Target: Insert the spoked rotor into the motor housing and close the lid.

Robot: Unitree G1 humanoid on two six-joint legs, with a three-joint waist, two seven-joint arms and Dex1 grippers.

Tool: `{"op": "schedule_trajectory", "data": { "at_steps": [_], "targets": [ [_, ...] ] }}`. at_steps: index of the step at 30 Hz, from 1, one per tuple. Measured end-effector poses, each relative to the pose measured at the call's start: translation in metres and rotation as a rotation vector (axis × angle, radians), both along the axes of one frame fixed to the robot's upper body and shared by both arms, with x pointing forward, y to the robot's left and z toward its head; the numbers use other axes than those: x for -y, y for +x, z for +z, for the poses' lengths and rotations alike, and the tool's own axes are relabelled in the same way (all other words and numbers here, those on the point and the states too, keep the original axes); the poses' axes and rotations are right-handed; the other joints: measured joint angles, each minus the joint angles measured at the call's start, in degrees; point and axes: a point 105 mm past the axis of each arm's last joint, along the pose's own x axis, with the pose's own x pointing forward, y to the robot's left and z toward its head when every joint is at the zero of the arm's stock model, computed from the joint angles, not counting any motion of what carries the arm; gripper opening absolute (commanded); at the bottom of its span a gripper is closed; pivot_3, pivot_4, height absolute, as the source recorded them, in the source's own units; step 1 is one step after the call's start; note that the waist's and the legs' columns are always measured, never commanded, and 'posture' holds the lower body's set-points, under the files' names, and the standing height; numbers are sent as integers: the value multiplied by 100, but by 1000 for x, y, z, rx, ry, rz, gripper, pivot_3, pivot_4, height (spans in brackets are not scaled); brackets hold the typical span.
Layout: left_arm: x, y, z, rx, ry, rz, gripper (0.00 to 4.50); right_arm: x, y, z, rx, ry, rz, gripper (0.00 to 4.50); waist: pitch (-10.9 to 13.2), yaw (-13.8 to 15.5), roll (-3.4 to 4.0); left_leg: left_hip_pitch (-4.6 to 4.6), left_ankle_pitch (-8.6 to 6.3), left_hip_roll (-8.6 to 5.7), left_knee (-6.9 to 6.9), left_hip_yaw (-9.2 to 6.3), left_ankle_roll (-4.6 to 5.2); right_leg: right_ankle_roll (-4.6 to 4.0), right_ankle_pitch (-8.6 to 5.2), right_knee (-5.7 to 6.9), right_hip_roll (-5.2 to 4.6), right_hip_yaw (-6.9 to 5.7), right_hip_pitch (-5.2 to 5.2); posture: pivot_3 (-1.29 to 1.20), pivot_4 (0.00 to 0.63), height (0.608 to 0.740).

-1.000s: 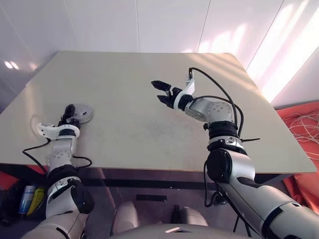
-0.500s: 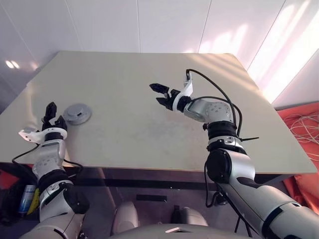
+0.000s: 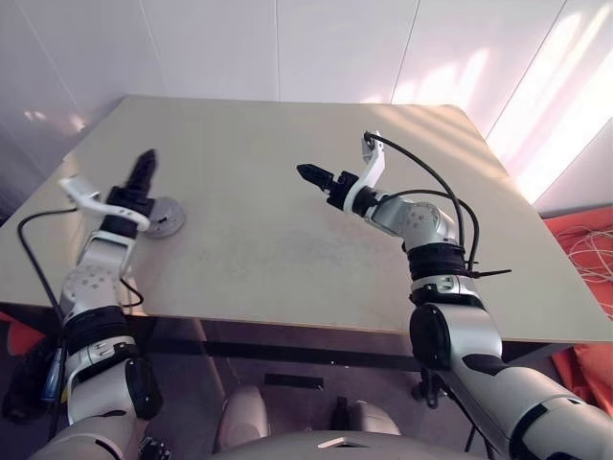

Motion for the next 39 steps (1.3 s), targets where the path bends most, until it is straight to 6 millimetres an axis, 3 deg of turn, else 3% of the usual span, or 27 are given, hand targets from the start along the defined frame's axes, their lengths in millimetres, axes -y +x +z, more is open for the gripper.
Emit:
{"op": "schedule_trajectory", "data": {
  "at_steps": [1,2,7,9,13,18,21,25,32,39],
  "targets": [
    [29,-3,-3,-2,100,-106,4450,14,-2,1,69,-73,9,4418,0,-5,0,0,0,-4,0,3,1,6,4,-5,-3,5,3,0,0,740],
    [42,-5,-7,-11,145,-157,4450,23,-3,1,100,-109,9,4418,0,-20,0,1,0,-3,1,4,2,10,6,-6,-2,8,3,0,0,740],
    [90,-16,-37,-49,389,-317,4450,74,-16,5,290,-310,28,4418,2,-69,3,-6,0,2,0,7,3,21,12,2,26,8,1,0,0,740],
    [101,-19,-45,-30,483,-342,4450,82,-23,7,352,-356,52,4418,1,-93,4,-3,0,5,0,7,4,11,6,3,30,8,1,0,0,740],
    [109,-21,-54,55,658,-330,4450,85,-37,-15,409,-471,109,4418,1,-138,4,-6,-2,2,9,7,11,-3,-2,0,28,8,3,0,0,740],
    [113,-24,-60,91,739,-334,4450,73,-57,-42,390,-422,158,4418,0,-168,8,-5,-6,2,15,8,31,-5,-1,3,17,9,5,0,0,740],
    [120,-32,-66,89,737,-357,4450,70,-61,-40,408,-392,157,4418,0,-176,8,-2,-8,3,20,7,37,-6,-1,4,14,9,5,0,0,740],
    [129,-35,-60,118,728,-370,4450,70,-59,-36,428,-400,143,4418,-1,-181,9,21,-8,3,21,8,39,-9,0,5,14,9,23,0,0,740],
    [130,-35,-61,115,725,-362,4484,72,-56,-25,460,-415,154,4459,-1,-184,10,64,-10,2,19,10,42,-9,-1,0,15,10,57,0,0,740],
    [127,-38,-69,81,723,-364,4484,76,-51,-31,461,-442,111,4459,-1,-190,11,69,-12,2,18,11,46,-9,-1,-1,14,10,59,0,0,740]
  ]
}}
